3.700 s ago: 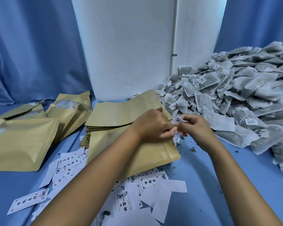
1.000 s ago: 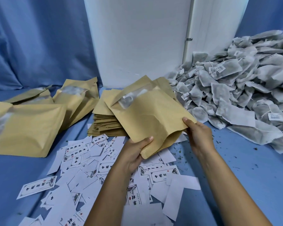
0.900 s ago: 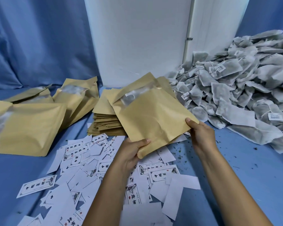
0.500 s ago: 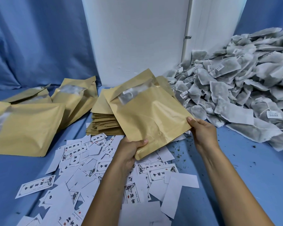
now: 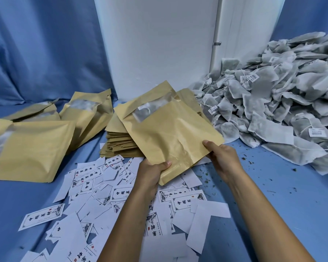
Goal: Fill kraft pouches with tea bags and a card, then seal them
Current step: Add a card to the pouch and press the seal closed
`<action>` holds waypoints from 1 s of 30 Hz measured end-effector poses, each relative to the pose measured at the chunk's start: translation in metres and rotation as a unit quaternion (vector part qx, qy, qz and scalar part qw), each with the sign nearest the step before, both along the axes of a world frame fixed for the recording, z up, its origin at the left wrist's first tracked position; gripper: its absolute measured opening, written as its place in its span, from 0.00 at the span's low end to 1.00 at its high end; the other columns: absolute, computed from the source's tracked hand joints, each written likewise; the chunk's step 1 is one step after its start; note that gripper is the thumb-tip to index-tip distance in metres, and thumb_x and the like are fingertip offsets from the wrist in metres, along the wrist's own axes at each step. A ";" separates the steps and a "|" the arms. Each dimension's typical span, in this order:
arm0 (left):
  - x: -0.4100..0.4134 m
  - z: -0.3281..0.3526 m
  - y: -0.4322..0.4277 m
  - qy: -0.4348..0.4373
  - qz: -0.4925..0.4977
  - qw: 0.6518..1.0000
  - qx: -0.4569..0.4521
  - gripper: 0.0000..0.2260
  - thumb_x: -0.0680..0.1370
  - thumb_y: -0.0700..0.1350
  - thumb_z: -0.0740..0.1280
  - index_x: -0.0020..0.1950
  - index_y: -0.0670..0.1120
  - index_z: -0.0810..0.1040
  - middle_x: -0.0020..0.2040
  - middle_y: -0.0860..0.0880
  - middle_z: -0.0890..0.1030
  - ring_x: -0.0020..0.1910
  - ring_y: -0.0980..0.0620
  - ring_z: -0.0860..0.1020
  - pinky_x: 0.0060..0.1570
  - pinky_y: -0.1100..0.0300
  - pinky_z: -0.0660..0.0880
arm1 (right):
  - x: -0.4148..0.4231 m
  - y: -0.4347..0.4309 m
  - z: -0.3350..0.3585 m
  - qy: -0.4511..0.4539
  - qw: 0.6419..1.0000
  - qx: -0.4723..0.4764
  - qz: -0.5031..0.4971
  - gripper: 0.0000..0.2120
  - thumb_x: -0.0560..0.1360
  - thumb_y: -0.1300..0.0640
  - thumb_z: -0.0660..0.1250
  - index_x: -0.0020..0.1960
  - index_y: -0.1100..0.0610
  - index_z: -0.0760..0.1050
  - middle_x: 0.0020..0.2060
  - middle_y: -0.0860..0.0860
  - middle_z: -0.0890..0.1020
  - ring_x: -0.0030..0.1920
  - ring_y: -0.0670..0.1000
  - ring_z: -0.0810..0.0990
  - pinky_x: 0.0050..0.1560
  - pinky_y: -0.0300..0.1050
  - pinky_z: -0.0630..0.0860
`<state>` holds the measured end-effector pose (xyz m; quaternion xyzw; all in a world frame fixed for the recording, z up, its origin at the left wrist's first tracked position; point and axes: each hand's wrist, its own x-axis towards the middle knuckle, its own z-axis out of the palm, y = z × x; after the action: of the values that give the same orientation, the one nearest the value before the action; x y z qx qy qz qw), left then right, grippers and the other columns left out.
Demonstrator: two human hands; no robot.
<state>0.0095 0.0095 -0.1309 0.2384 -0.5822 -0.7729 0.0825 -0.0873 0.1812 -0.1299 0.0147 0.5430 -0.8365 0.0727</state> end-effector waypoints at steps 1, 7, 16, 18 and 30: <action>0.000 0.000 0.000 0.000 -0.002 1.000 -0.001 0.11 0.73 0.35 0.71 0.49 0.48 0.76 0.44 0.46 0.82 0.39 0.47 0.80 0.34 0.51 0.78 | 0.002 -0.003 0.000 0.003 1.000 -0.003 0.007 0.03 0.72 0.66 0.70 0.40 0.64 0.77 0.37 0.54 0.85 0.38 0.49 0.85 0.36 0.34 0.78; 0.000 0.001 0.002 0.007 0.007 1.000 -0.013 0.10 0.73 0.35 0.71 0.49 0.48 0.76 0.46 0.46 0.82 0.40 0.46 0.79 0.41 0.46 0.78 | 0.002 -0.006 -0.003 0.009 1.000 0.006 -0.012 0.07 0.72 0.65 0.72 0.35 0.62 0.77 0.38 0.56 0.85 0.40 0.51 0.85 0.39 0.36 0.80; 0.000 -0.001 0.002 0.018 0.025 1.000 0.001 0.10 0.73 0.35 0.71 0.50 0.46 0.77 0.46 0.45 0.82 0.43 0.44 0.80 0.44 0.45 0.77 | 0.007 -0.014 -0.007 0.021 0.997 0.069 0.041 0.06 0.72 0.64 0.71 0.39 0.66 0.79 0.42 0.59 0.85 0.44 0.55 0.84 0.51 0.44 0.79; -0.001 -0.003 0.002 0.017 0.032 0.999 -0.003 0.10 0.73 0.36 0.71 0.50 0.48 0.77 0.46 0.46 0.83 0.44 0.44 0.80 0.38 0.47 0.79 | 0.009 -0.017 -0.009 0.012 0.995 0.076 0.061 0.07 0.73 0.63 0.71 0.37 0.65 0.78 0.39 0.58 0.85 0.40 0.53 0.83 0.48 0.43 0.80; -0.004 -0.006 0.004 0.060 0.038 0.997 -0.014 0.11 0.72 0.35 0.72 0.50 0.48 0.78 0.38 0.54 0.85 0.36 0.57 0.83 0.30 0.64 0.76 | 0.018 -0.024 -0.006 0.024 0.994 0.057 0.095 0.04 0.73 0.65 0.70 0.44 0.67 0.79 0.42 0.57 0.85 0.42 0.51 0.84 0.45 0.39 0.80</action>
<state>0.0054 0.0137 -0.1368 0.2126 -0.5770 -0.7741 0.1502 -0.0692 0.1567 -0.1360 -0.0528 0.5905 -0.7935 0.1375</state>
